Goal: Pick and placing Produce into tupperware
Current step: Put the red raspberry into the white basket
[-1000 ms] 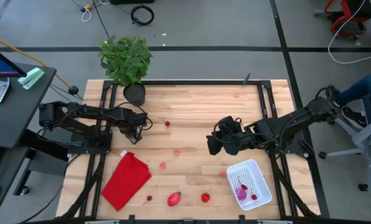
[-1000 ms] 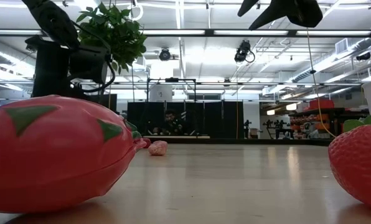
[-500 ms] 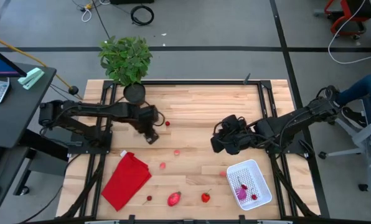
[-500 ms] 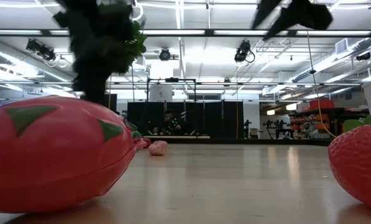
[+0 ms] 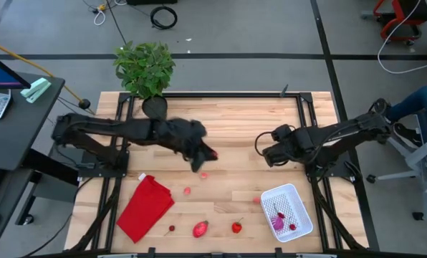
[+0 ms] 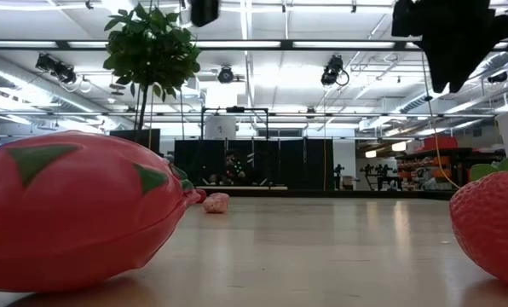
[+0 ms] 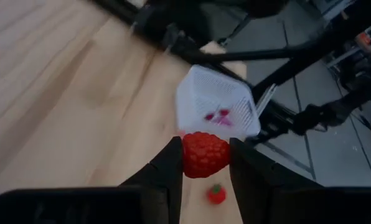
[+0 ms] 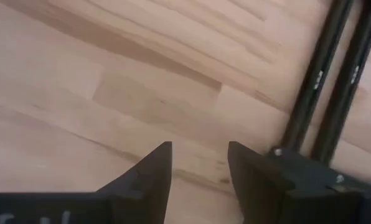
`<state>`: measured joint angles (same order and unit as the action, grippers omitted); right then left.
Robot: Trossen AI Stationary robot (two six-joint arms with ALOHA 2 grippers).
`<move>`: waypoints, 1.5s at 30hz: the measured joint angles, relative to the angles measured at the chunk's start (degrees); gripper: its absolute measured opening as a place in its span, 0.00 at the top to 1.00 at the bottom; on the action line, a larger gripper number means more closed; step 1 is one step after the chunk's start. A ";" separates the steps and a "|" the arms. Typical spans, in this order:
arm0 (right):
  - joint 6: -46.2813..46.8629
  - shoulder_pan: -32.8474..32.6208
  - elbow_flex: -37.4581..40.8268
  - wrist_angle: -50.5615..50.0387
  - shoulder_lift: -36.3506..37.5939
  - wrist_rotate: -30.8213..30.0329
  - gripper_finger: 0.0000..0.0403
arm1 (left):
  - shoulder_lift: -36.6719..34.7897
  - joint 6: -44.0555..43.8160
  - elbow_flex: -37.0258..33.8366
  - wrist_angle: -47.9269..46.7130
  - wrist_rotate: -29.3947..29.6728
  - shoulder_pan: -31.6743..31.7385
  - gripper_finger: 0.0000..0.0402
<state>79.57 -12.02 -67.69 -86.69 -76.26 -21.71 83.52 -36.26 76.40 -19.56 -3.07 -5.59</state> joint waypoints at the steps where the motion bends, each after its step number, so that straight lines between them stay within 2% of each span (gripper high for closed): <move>1: -1.80 0.69 0.37 -0.13 0.13 0.00 0.59 | 2.44 -0.54 1.80 0.55 0.81 -1.29 0.72; 6: -13.09 6.10 1.87 -0.51 3.61 1.93 0.59 | 16.01 -3.51 13.12 1.99 6.45 -6.60 0.72; 9: -17.88 10.26 3.16 -0.44 8.06 2.62 0.59 | 23.80 -3.48 22.40 2.16 7.45 -8.07 0.72; 15: -20.16 19.30 7.23 -0.04 19.88 2.29 0.59 | 39.99 -0.13 43.69 2.04 7.60 -9.69 0.72; 20: -21.44 20.88 11.79 4.24 28.45 2.73 0.60 | 52.22 3.72 57.88 1.54 7.57 -10.44 0.72; 24: -21.60 20.86 17.00 9.98 33.00 4.22 0.60 | 56.76 4.39 56.51 5.31 7.58 -10.43 0.72; 26: -21.65 20.86 20.02 12.64 34.26 5.24 0.60 | 58.54 4.46 56.31 3.61 7.82 -10.38 0.72; 31: -21.76 20.84 27.01 17.55 34.77 7.67 0.60 | 62.01 11.11 56.24 4.59 8.42 -10.27 0.72; 39: -21.23 20.82 35.26 25.82 34.71 10.25 0.60 | 62.38 19.11 56.31 1.73 8.25 -10.26 0.70; 45: -20.81 20.82 36.86 28.00 34.68 10.25 0.60 | 62.38 23.43 56.33 -0.63 7.14 -10.24 0.68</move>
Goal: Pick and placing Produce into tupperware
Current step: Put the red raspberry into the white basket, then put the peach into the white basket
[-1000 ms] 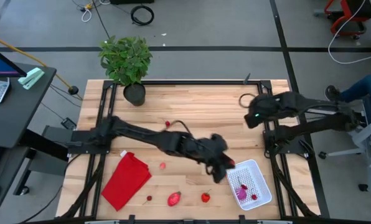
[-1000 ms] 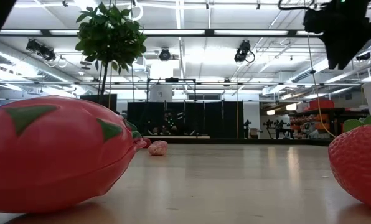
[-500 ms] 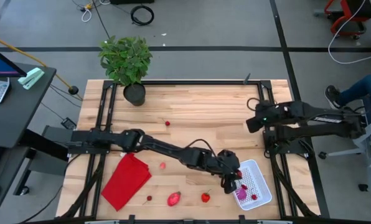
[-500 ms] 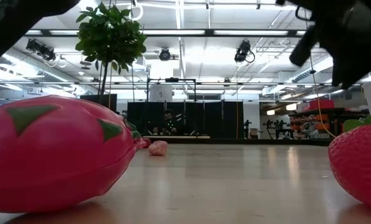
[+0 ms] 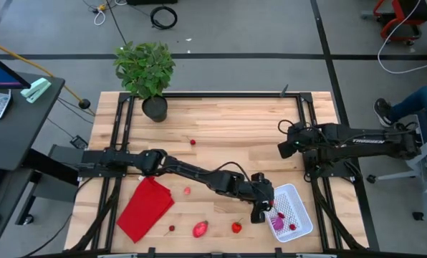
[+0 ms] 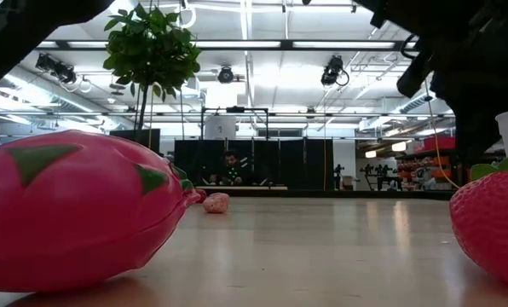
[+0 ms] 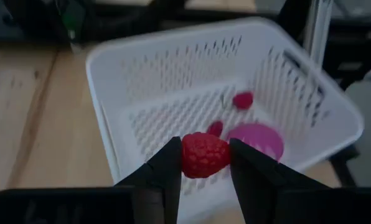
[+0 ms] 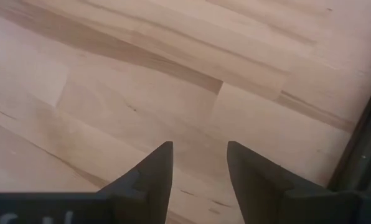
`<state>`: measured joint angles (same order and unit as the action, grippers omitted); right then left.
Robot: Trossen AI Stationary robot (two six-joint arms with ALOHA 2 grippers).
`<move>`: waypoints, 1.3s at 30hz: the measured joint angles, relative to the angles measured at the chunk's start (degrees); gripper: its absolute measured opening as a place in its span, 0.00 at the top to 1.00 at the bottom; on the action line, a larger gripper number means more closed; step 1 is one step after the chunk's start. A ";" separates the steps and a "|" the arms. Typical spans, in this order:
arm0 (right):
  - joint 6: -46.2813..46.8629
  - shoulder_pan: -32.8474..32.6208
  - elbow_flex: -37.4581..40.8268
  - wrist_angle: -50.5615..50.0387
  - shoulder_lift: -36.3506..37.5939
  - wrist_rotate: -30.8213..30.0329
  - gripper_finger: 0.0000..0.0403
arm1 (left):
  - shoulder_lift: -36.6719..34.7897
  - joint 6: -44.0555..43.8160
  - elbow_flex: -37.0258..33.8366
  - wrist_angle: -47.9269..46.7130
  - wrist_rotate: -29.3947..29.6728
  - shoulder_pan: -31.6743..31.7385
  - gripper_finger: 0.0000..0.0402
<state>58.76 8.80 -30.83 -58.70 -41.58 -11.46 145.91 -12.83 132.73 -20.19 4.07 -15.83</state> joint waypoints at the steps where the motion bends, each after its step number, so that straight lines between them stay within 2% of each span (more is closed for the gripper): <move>1: 0.04 0.00 0.00 0.08 0.00 0.02 0.60 | 0.00 0.00 0.00 -1.01 -0.04 -0.01 0.67; 9: 0.50 0.00 -0.02 0.35 0.00 0.00 0.60 | 0.00 0.01 0.00 -2.92 -0.04 0.92 0.60; 15: 1.00 0.00 -0.02 0.68 0.00 -0.01 0.60 | 0.00 -1.63 0.00 -2.93 -0.23 1.57 0.59; 21: 0.73 -0.27 -0.02 0.93 0.02 0.36 0.60 | -1.39 -3.02 1.81 -3.79 -3.19 1.75 0.59; 26: -4.54 -3.43 -0.04 6.69 0.02 4.44 0.61 | -5.93 -3.08 1.99 -11.44 -3.44 2.44 0.62; 31: -5.61 -7.55 -0.06 15.13 0.04 4.48 0.62 | -10.30 -3.02 2.16 -17.52 -3.23 2.68 0.64; 35: -4.51 -9.48 -0.06 19.37 -0.04 4.07 0.63 | -10.37 -3.04 1.95 -21.44 -3.29 1.80 0.63; 39: -4.37 -10.12 -0.07 19.73 -0.04 3.87 0.63 | -9.05 -3.15 -0.04 -21.23 -3.25 0.22 0.60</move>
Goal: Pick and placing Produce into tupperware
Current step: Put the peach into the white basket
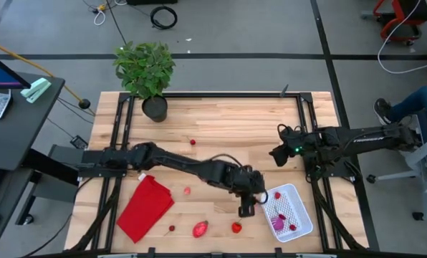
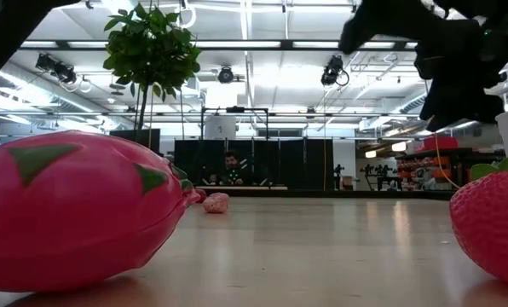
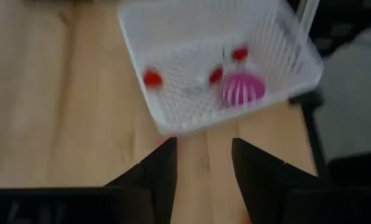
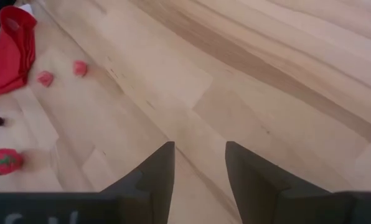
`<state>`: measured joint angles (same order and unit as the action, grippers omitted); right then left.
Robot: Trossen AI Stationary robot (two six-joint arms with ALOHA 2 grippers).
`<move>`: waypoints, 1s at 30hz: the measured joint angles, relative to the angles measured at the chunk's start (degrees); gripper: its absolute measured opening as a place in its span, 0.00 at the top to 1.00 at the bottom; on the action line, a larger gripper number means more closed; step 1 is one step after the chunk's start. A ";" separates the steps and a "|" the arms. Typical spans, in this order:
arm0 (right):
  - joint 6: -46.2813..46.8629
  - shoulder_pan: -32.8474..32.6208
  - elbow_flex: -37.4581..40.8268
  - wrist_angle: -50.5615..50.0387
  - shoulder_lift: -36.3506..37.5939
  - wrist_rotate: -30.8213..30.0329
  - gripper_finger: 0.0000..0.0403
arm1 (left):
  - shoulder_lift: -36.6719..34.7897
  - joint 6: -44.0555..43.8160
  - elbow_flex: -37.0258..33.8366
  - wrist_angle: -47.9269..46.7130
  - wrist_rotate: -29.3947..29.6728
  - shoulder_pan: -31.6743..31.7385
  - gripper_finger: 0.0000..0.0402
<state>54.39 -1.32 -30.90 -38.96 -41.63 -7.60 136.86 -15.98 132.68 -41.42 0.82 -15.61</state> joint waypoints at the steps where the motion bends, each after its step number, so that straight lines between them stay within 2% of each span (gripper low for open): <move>1: 0.00 0.00 -0.01 -0.02 0.02 0.00 0.63 | 0.22 0.30 -1.02 0.57 0.05 -0.32 0.59; 8: 0.06 0.02 -0.01 -0.13 0.00 -0.02 0.63 | 1.85 0.42 -9.29 13.84 0.60 -0.94 0.51; 18: 0.07 0.02 -0.02 -0.15 0.00 -0.04 0.63 | 3.61 -1.39 -18.82 24.98 3.26 1.19 0.43; 30: -0.44 0.02 0.00 -0.17 0.00 -1.05 0.63 | 3.82 -0.05 -21.57 32.03 2.07 1.04 0.43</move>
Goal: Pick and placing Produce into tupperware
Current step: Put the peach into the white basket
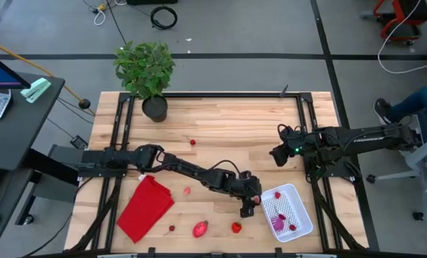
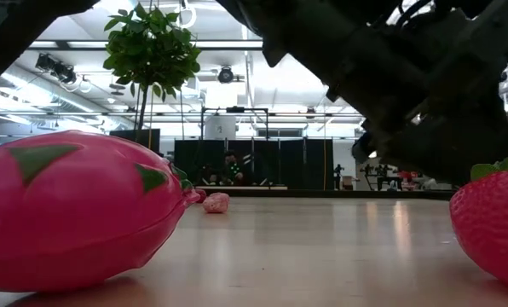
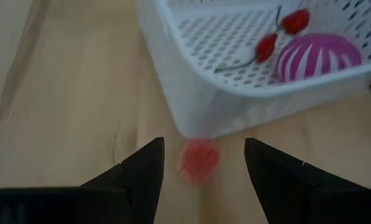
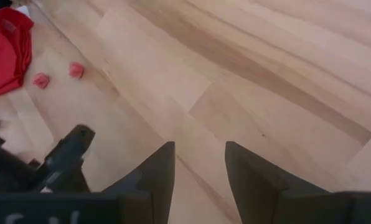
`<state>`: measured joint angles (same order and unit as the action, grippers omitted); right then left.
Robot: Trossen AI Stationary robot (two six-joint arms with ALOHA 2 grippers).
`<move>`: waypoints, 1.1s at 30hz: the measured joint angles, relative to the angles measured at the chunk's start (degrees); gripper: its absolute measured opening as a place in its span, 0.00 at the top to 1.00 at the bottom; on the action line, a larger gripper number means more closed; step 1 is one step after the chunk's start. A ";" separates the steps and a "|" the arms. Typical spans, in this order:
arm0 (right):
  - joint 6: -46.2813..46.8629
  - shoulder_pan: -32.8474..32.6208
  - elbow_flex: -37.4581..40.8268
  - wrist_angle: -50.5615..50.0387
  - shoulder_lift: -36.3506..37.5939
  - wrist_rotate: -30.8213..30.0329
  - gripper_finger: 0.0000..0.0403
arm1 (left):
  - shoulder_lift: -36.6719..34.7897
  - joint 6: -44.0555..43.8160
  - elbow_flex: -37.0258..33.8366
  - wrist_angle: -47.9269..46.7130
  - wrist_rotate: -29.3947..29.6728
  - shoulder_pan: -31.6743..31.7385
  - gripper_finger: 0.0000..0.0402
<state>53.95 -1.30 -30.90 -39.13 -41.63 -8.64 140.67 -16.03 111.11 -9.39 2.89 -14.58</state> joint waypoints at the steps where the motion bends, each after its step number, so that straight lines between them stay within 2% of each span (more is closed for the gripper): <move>1: 0.00 0.00 0.01 0.00 0.00 -0.46 0.63 | 0.12 -0.02 -0.02 0.45 0.04 -0.15 0.43; 4: -0.02 0.00 -0.01 0.00 0.00 -1.51 0.63 | 1.35 -0.14 0.00 3.06 0.03 -0.43 0.43; 13: 0.00 0.00 0.00 -0.13 0.00 -1.57 0.63 | 3.29 -0.55 0.02 3.14 0.05 -0.49 0.43; 18: 0.00 0.00 0.00 -0.22 0.00 -1.64 0.63 | 3.44 -4.47 0.00 2.90 0.14 -0.49 0.45; 33: -0.07 0.00 -0.02 -0.24 0.00 -1.64 0.63 | 3.33 -10.38 0.27 1.77 -0.62 -1.22 0.82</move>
<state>53.89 -1.30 -30.92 -39.38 -41.63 -10.28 144.00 -26.41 111.38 -7.62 2.27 -15.80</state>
